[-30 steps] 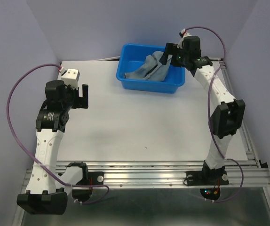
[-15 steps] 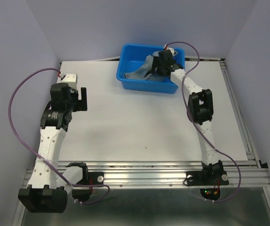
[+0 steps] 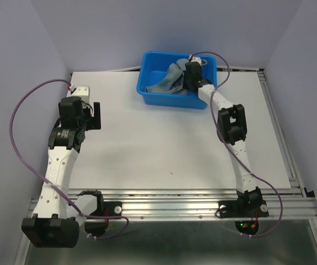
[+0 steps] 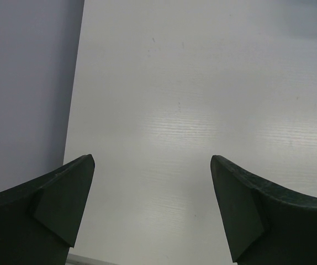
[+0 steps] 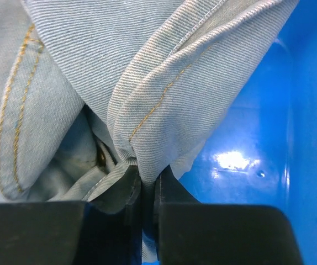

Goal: Fold and stack the skirts
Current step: Grab the skirt from the pile, then move the skirt to the center of the board

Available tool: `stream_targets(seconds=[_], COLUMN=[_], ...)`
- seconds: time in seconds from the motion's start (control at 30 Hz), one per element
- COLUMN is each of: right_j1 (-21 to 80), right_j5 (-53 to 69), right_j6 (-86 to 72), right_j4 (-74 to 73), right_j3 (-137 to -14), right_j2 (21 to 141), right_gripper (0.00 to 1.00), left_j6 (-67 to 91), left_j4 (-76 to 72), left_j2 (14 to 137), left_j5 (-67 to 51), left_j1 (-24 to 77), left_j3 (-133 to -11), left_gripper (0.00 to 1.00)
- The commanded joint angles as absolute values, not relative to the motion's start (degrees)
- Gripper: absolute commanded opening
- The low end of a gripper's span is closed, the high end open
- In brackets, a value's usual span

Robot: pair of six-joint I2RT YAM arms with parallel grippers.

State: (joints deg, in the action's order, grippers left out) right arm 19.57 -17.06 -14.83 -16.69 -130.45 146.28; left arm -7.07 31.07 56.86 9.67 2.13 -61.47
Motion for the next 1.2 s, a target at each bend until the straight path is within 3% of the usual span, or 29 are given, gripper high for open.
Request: stream_targets(seconds=[0.0,0.17,0.33,0.5,0.63,0.77,0.9,1.17], right_j1=[19.8,19.8,19.8,19.8,21.0,21.6,21.6,23.2], right_j5=[-8.4,-3.0,3.5,8.3,10.2,13.4,18.3,34.6], right_j6=[-8.8,-5.4,-9.4,-14.8,-17.1,-19.6,-18.8,-8.0], right_j4=[-4.1,2.8,6.3,3.5,1.4,-4.4,-7.3,-12.1], right_j3=[-129.4,-129.3,-134.1,-140.8,-137.2,-127.1,-108.7,-80.4], right_j2=[135.1,127.2,121.2,117.8,110.8,101.8,90.9,80.2], right_gripper=[0.01,0.01,0.01,0.01,0.01,0.01,0.01,0.01], left_j6=[-8.6,-7.2,-8.1,-6.8,-6.4,-6.7,-8.4,-12.5], left_j4=[31.3,32.3,31.9,31.6,31.6,31.6,31.4,31.8], left_j2=[56.4,56.3,55.6,57.4,58.5,59.0,57.9,54.9], left_j5=[7.2,5.9,-3.9,-6.4,-11.8,-18.6,-27.5,-36.6], left_j1=[2.1,2.0,1.9,1.3,-1.8,-5.3,-8.0,-8.2], left_j3=[-62.4,-64.9,-67.1,-69.7,-72.9,-75.7,-74.8,-68.6], left_gripper=[0.99,0.98,0.99,0.98,0.97,0.97,0.96,0.95])
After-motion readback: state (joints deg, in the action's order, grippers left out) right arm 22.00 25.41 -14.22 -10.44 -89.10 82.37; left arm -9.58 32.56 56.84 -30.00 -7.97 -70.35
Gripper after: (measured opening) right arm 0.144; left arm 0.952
